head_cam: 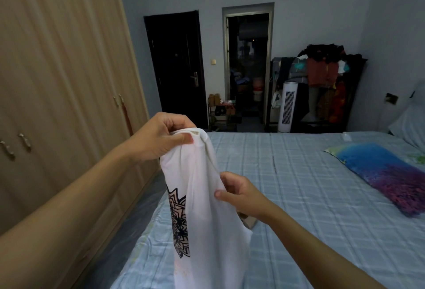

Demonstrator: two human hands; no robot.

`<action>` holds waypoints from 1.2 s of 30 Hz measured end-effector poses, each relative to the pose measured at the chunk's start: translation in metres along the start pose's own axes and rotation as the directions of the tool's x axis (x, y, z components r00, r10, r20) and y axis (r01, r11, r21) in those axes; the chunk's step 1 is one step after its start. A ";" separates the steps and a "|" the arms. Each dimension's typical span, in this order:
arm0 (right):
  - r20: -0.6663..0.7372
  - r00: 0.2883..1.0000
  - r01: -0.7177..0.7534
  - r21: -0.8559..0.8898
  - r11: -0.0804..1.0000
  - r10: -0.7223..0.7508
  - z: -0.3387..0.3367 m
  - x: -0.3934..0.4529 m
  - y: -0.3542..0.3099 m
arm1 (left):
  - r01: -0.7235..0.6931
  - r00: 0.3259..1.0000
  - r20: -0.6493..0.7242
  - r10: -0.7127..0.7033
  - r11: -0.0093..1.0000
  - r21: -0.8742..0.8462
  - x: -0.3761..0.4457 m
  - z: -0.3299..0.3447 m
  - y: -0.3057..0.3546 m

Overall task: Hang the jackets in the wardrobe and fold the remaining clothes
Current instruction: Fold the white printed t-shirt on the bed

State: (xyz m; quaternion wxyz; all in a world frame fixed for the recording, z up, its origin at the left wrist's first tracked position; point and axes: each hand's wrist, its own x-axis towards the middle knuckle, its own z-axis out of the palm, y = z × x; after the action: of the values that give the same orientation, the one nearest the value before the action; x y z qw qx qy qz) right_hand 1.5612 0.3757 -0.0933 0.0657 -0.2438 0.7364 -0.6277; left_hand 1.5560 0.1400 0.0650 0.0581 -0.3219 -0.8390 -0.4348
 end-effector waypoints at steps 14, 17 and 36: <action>-0.282 0.959 0.042 0.003 0.999 -0.039 -0.031 -0.016 0.006 | 0.029 1.000 -0.002 -0.029 0.997 0.072 0.012 0.012 -0.006; -0.452 0.881 0.065 -0.180 0.981 -0.141 -0.046 -0.016 0.004 | 0.026 1.000 -0.005 -0.025 0.969 0.246 0.015 0.017 -0.009; -0.449 0.828 0.058 -0.527 0.848 -0.336 -0.020 -0.036 0.006 | 0.183 0.965 -0.255 -0.061 0.854 0.488 0.066 0.082 0.020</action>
State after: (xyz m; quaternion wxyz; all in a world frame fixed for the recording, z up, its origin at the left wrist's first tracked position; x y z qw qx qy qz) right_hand 1.5825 0.4098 -0.1028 -0.2697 -0.1487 0.8301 -0.4649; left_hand 1.5308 0.2434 0.0537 0.2098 -0.1884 -0.9299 -0.2359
